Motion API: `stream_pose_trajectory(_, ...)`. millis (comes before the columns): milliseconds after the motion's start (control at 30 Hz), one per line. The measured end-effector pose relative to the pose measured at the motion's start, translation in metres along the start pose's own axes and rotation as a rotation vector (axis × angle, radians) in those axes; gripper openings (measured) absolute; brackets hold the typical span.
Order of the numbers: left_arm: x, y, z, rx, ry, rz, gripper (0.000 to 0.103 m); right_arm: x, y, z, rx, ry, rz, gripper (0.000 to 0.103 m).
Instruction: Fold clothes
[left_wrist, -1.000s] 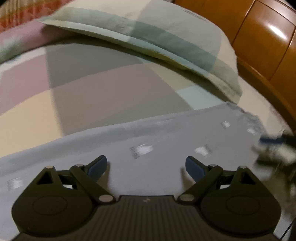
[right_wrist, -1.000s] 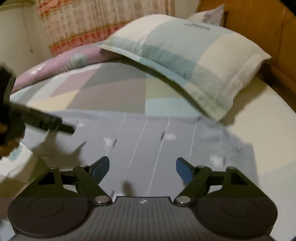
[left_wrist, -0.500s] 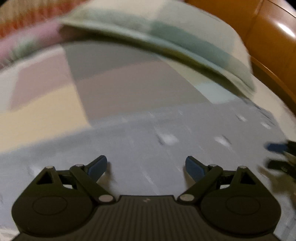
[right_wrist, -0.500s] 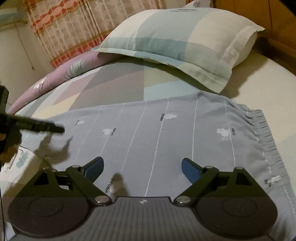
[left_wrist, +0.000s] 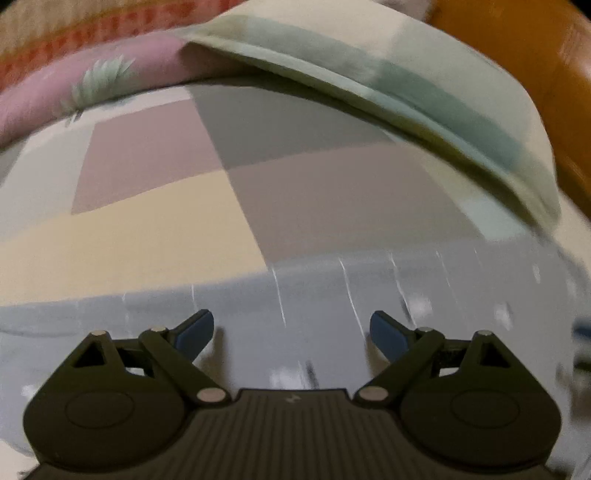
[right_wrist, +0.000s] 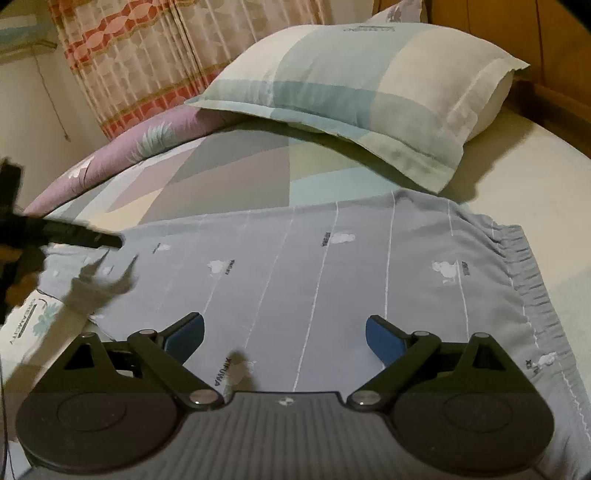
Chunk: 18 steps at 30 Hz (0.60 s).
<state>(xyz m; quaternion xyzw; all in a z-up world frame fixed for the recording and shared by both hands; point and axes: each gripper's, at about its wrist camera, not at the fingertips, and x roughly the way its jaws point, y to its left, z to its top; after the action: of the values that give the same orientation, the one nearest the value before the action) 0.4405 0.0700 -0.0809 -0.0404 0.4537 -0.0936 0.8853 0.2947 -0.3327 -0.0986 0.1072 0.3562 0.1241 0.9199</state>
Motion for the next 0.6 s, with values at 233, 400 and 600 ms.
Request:
stream_pose_trajectory(233, 0.022, 0.040, 0.021, -0.115, -0.048, 0.067, 0.091, 0.002, -0.003, 0.000, -0.004, 0.001, -0.023, 0.097)
stream_pose_trajectory(400, 0.001, 0.024, 0.016, -0.120, -0.086, 0.068, 0.090, 0.000, -0.005, -0.001, 0.023, -0.008, -0.011, 0.097)
stream_pose_trajectory(600, 0.000, -0.063, 0.020, 0.032, -0.057, -0.280, 0.092, 0.003, 0.000, -0.003, 0.012, -0.004, -0.007, 0.098)
